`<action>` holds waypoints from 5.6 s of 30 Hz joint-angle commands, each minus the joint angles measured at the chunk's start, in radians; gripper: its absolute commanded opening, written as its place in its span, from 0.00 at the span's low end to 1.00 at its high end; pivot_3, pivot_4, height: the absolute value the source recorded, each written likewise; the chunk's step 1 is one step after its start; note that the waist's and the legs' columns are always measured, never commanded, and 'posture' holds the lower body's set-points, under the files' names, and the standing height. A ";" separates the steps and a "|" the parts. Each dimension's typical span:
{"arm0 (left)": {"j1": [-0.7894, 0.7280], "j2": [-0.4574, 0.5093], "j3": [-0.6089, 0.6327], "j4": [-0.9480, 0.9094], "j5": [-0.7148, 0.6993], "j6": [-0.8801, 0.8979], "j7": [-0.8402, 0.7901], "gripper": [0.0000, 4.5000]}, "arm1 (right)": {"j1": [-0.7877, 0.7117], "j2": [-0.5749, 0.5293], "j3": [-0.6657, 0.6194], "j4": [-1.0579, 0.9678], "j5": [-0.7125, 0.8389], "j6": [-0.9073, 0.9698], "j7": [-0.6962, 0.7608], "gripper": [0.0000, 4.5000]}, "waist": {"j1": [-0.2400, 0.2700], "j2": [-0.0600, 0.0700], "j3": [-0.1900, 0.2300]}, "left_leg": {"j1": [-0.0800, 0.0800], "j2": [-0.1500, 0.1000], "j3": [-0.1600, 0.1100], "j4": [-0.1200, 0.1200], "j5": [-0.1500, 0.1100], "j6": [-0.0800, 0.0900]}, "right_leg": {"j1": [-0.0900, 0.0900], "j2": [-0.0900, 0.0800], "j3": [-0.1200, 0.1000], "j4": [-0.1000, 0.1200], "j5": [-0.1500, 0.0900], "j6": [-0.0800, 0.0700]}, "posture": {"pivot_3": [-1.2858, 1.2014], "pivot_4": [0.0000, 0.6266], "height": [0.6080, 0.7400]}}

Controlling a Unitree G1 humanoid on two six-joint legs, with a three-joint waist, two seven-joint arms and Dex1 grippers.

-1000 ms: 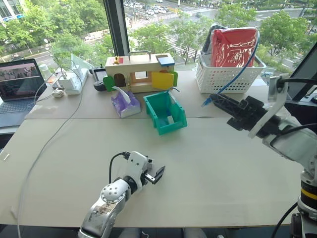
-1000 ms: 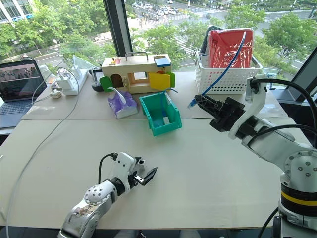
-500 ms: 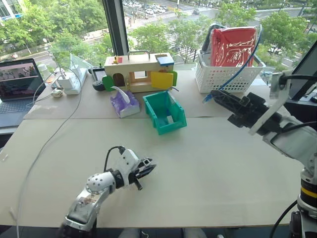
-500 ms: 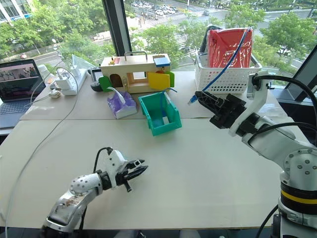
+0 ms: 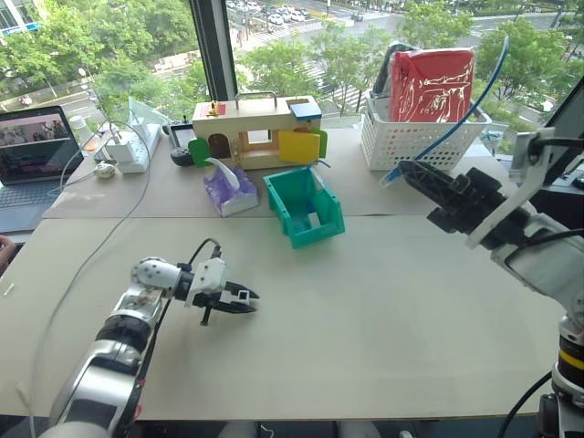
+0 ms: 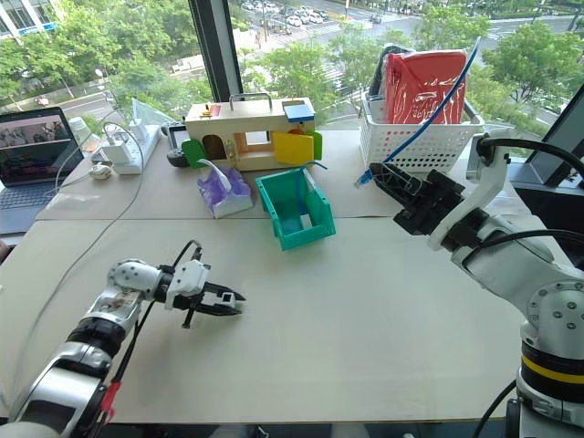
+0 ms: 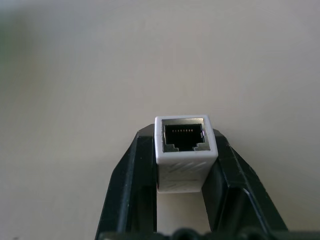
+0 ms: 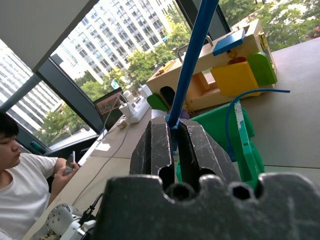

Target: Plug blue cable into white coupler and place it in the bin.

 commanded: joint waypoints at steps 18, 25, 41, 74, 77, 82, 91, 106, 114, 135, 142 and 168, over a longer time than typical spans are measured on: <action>-0.056 -0.248 -0.052 0.012 0.135 0.140 0.132 0.16 | 0.012 0.037 -0.024 -0.090 -0.033 -0.090 -0.035 0.00 | -0.024 0.000 0.000 | 0.000 0.000 0.000 0.000 0.001 0.002 | 0.000 0.000 0.000 0.001 0.000 0.000 | 0.52 0.24 1.00; -0.036 -0.239 -0.043 -0.032 0.131 0.167 0.144 0.69 | -0.002 0.033 -0.017 -0.076 -0.033 -0.086 -0.029 0.00 | -0.024 0.000 0.000 | 0.001 0.000 0.000 0.000 0.001 0.002 | 0.000 0.000 0.000 0.001 0.000 0.000 | 0.52 0.24 1.00; 0.046 -0.183 0.000 -0.150 0.094 0.320 0.192 0.90 | -0.030 0.037 0.003 -0.039 -0.049 -0.071 0.005 0.00 | -0.026 0.000 0.000 | 0.002 0.000 0.000 0.000 0.001 0.002 | 0.000 0.000 0.000 0.002 0.000 0.000 | 0.52 0.24 1.00; 0.019 -0.109 -0.115 -0.383 0.298 0.520 0.406 0.14 | 0.132 0.045 0.121 -0.098 -0.213 -0.015 -0.037 0.00 | -0.017 0.000 0.000 | 0.003 0.000 0.000 0.001 0.002 0.003 | 0.001 0.000 0.000 0.003 0.000 0.000 | 0.52 0.24 1.00; 0.052 -0.117 -0.128 -0.528 0.267 0.730 0.405 0.14 | 0.171 0.099 0.191 -0.138 -0.270 -0.016 -0.075 0.00 | -0.026 0.000 -0.001 | 0.005 0.000 0.000 0.000 0.002 0.004 | 0.002 0.001 0.000 0.004 0.000 0.000 | 0.52 0.24 1.00; 0.092 -0.138 -0.146 -0.731 0.213 0.998 0.420 0.14 | 0.234 0.210 0.259 -0.177 -0.304 -0.026 -0.135 0.00 | -0.024 0.000 -0.001 | 0.003 0.000 -0.001 0.000 0.002 0.004 | 0.001 0.001 0.001 0.003 0.000 0.000 | 0.52 0.24 1.00; 0.116 -0.155 -0.147 -0.833 0.175 1.177 0.504 0.14 | 0.290 0.359 0.314 -0.145 -0.374 -0.035 -0.158 0.00 | -0.015 0.000 -0.001 | 0.003 0.000 -0.001 0.000 0.002 0.004 | 0.001 0.001 0.001 0.003 0.000 0.000 | 0.52 0.24 1.00; 0.154 -0.129 -0.173 -0.951 0.086 1.295 0.561 0.14 | 0.281 0.474 0.376 -0.042 -0.512 0.012 -0.075 0.00 | -0.007 0.000 -0.001 | 0.003 0.000 -0.001 0.000 0.002 0.004 | 0.001 0.001 0.001 0.002 0.000 0.000 | 0.52 0.24 1.00; 0.162 -0.096 -0.189 -0.977 0.049 1.309 0.568 0.14 | 0.314 0.517 0.339 -0.062 -0.484 0.019 -0.073 0.00 | -0.007 0.000 -0.001 | 0.003 0.000 -0.001 0.000 0.002 0.004 | 0.000 0.001 0.001 0.003 0.000 0.000 | 0.52 0.24 1.00; 0.180 -0.079 -0.197 -1.010 0.005 1.330 0.619 0.14 | 0.408 0.506 0.263 -0.177 -0.333 0.009 -0.152 0.00 | -0.006 0.000 -0.001 | 0.003 0.000 -0.001 0.000 0.002 0.004 | 0.000 0.001 0.000 0.003 0.000 0.000 | 0.52 0.24 1.00; 0.177 -0.081 -0.202 -1.006 -0.004 1.327 0.637 0.14 | 0.401 0.486 0.297 -0.178 -0.329 0.014 -0.165 0.00 | -0.005 0.000 -0.001 | 0.003 0.000 -0.001 0.000 0.002 0.004 | 0.000 0.001 0.001 0.003 0.000 0.000 | 0.52 0.24 1.00; 0.188 -0.084 -0.199 -1.043 -0.035 1.367 0.693 0.14 | 0.422 0.488 0.314 -0.128 -0.329 0.001 -0.195 0.00 | -0.004 0.000 -0.002 | 0.004 0.000 -0.001 0.000 0.002 0.004 | 0.001 0.001 0.001 0.003 0.000 0.000 | 0.52 0.24 1.00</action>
